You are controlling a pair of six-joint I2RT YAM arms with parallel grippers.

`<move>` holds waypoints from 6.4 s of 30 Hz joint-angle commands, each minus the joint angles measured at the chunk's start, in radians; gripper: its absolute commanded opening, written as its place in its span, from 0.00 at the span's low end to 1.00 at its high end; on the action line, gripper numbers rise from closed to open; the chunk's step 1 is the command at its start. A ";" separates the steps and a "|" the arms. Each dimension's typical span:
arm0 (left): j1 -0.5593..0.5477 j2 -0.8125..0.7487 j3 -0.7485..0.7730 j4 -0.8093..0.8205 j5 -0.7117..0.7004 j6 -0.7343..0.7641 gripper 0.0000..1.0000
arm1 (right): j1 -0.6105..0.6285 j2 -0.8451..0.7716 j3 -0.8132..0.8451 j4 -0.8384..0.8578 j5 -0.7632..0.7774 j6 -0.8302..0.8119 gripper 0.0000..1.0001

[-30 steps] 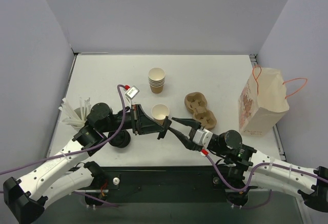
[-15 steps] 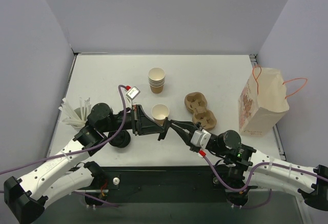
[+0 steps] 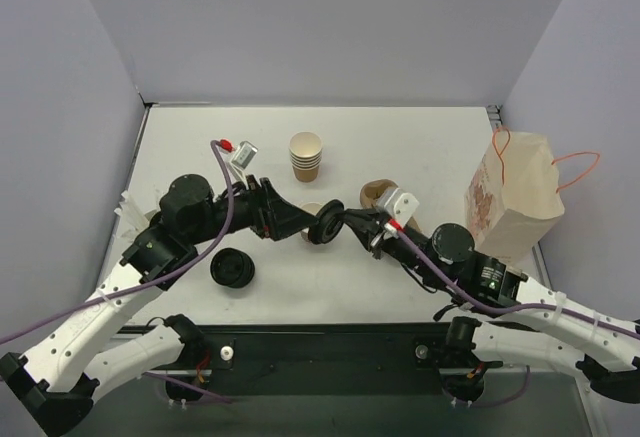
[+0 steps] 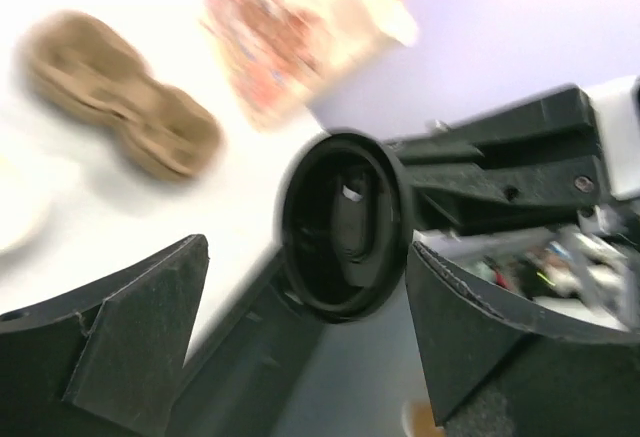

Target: Pack the takeout coffee

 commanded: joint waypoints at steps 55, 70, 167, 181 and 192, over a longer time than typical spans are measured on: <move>0.016 -0.380 -0.162 -0.339 -0.655 0.655 0.92 | -0.310 1.348 1.271 -1.304 0.055 0.535 0.00; 0.017 -0.383 -0.164 -0.340 -0.658 0.659 0.92 | -0.313 1.403 1.285 -1.305 0.000 0.521 0.00; 0.273 0.540 -0.206 0.055 -0.299 0.253 0.43 | -0.500 1.052 0.472 -0.569 -0.450 0.631 0.40; 0.264 0.539 -0.133 -0.101 -0.410 0.238 0.41 | -0.502 1.038 0.387 -0.552 -0.387 0.653 0.36; 0.270 0.496 -0.078 0.067 -0.120 0.284 0.63 | -0.491 0.998 0.381 -0.514 -0.413 0.742 0.35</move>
